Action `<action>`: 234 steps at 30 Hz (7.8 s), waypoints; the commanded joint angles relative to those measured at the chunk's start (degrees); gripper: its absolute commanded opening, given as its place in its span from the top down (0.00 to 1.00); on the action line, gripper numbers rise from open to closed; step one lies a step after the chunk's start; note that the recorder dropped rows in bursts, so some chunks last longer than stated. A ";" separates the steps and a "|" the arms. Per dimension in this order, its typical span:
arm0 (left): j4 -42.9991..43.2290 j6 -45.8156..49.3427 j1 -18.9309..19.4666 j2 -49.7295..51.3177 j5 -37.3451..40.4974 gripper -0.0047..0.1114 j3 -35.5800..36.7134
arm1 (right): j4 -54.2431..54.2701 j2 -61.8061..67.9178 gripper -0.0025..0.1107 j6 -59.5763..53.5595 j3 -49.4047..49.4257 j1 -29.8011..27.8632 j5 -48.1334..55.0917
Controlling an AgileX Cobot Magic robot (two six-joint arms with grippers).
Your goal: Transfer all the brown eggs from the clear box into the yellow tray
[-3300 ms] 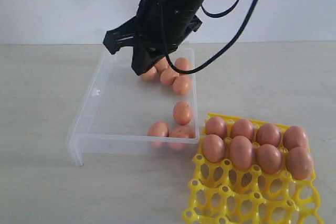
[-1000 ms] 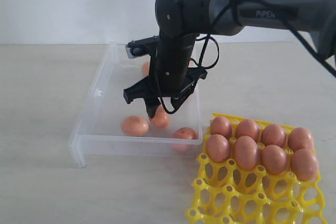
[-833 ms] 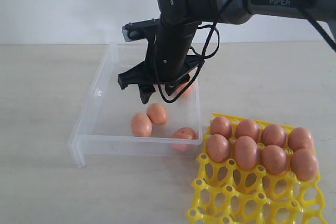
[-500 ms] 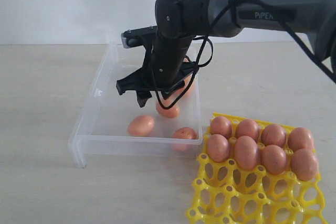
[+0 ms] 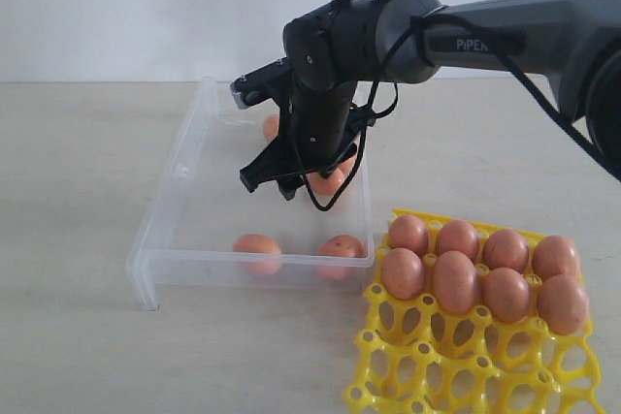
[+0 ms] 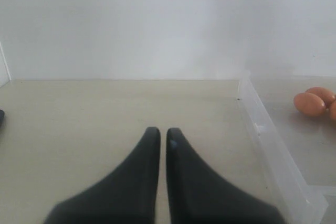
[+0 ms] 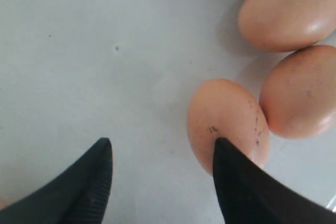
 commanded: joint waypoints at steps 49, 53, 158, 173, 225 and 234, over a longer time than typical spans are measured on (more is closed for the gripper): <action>0.09 0.01 -0.03 -0.21 -0.25 0.92 0.23 | 7.33 -14.25 0.98 8.60 19.41 11.73 -40.97; 0.09 0.01 -0.03 -0.21 -0.25 0.92 0.23 | 8.60 -23.34 0.98 8.72 33.49 11.98 -49.89; 0.09 0.01 -0.03 -0.21 -0.25 0.92 0.23 | 17.45 -36.40 0.98 -5.43 84.83 10.77 -88.78; 0.09 0.01 -0.03 -0.21 -0.25 0.92 0.23 | 20.66 -36.40 0.98 -14.73 84.83 10.77 -83.02; 0.09 0.01 -0.03 -0.21 -0.25 0.92 0.23 | 24.63 -36.41 0.98 -30.25 33.13 10.66 -11.38; 0.09 0.01 -0.03 -0.21 -0.25 0.92 0.23 | -18.65 -31.15 0.98 4.47 32.12 10.66 13.46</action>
